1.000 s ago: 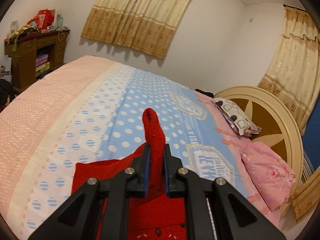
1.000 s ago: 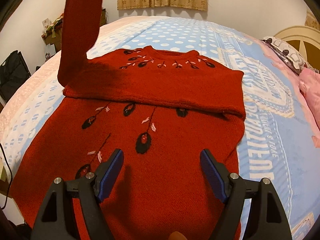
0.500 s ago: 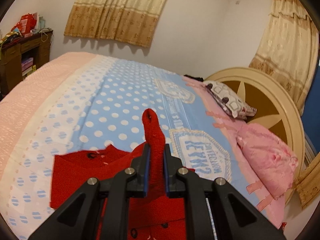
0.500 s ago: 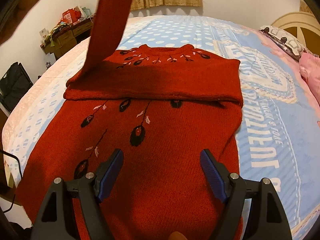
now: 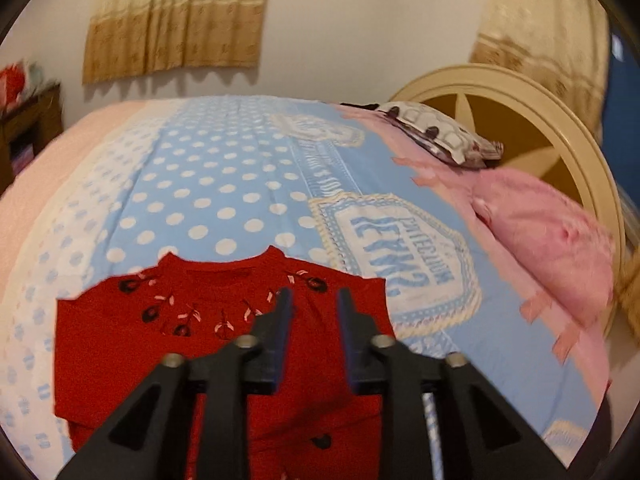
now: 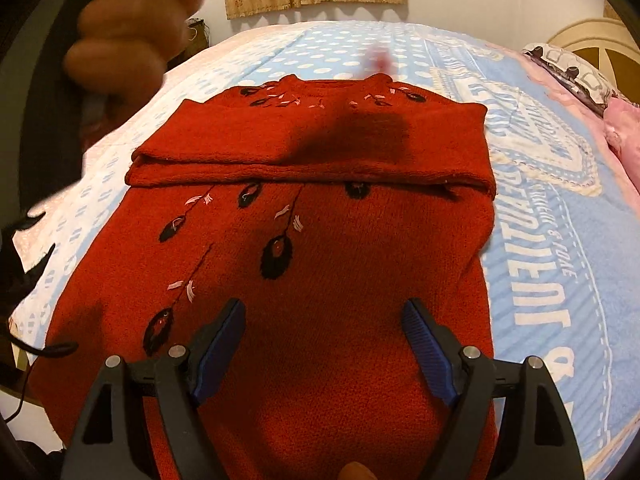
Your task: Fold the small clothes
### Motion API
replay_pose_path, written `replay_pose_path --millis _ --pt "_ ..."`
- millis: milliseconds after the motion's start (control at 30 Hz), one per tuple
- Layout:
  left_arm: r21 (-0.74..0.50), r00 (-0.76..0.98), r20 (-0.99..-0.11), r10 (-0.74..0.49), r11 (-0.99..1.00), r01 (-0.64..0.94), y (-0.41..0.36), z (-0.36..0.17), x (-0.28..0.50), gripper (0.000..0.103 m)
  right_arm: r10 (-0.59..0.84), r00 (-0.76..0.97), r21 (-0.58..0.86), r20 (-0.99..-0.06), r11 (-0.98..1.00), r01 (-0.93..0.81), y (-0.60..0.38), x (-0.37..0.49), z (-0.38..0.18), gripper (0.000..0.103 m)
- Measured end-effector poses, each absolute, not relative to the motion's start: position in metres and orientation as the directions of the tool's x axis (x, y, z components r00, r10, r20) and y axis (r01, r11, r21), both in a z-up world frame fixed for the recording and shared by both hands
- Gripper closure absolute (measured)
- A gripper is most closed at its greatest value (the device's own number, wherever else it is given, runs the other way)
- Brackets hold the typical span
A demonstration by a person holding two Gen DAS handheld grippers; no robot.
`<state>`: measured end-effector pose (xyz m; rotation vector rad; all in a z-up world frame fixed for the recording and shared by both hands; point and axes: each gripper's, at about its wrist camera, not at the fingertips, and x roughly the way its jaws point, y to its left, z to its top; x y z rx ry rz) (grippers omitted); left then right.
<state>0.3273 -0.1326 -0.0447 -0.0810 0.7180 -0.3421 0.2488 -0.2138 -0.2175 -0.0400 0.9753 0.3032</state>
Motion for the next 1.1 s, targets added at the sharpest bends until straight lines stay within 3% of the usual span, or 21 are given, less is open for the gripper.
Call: replay_pose_path --millis 67,100,233,333,467,733,967,1100 --pt "-0.161 0.722 -0.607 -0.332 0.941 0.297 -0.125 -0.042 0.318 0.042 0.242 0.520 0.111 -0.819 0.956 -0.270 -0.215 0.249 -0.218 0.021" --pt "-0.128 0.746 -0.588 -0.312 0.947 0.295 -0.116 -0.040 0.309 0.039 0.245 0.519 0.115 -0.819 0.956 -0.270 -0.215 0.249 -0.218 0.021" --pt "-0.027 0.778 -0.588 -0.220 0.967 0.253 -0.071 -0.053 0.292 0.032 0.256 0.524 0.128 -0.812 0.955 -0.269 -0.217 0.248 -0.216 0.021" --pt "0.097 0.784 -0.616 -0.075 0.981 0.170 -0.023 -0.080 0.281 0.028 0.287 0.529 0.171 -0.798 0.951 -0.257 -0.229 0.241 -0.204 0.021" --pt "0.202 0.739 -0.667 0.090 0.977 0.063 0.037 -0.117 0.274 0.027 0.224 0.548 0.076 -0.806 0.957 -0.279 -0.242 0.228 -0.177 0.021" --pt "0.115 0.642 -0.762 0.080 0.993 0.013 0.069 -0.168 0.286 0.027 0.248 0.550 0.202 -0.798 0.969 -0.144 -0.286 0.276 -0.135 0.021" --pt "0.069 0.633 -0.770 0.076 0.997 -0.036 0.089 -0.177 0.296 0.011 0.189 0.528 0.167 -0.828 0.982 -0.090 -0.277 0.336 -0.156 0.021" --pt "-0.018 0.623 -0.782 0.024 0.998 -0.061 0.104 -0.184 0.296 0.006 0.145 0.523 0.126 -0.840 0.989 -0.071 -0.273 0.363 -0.169 0.030"
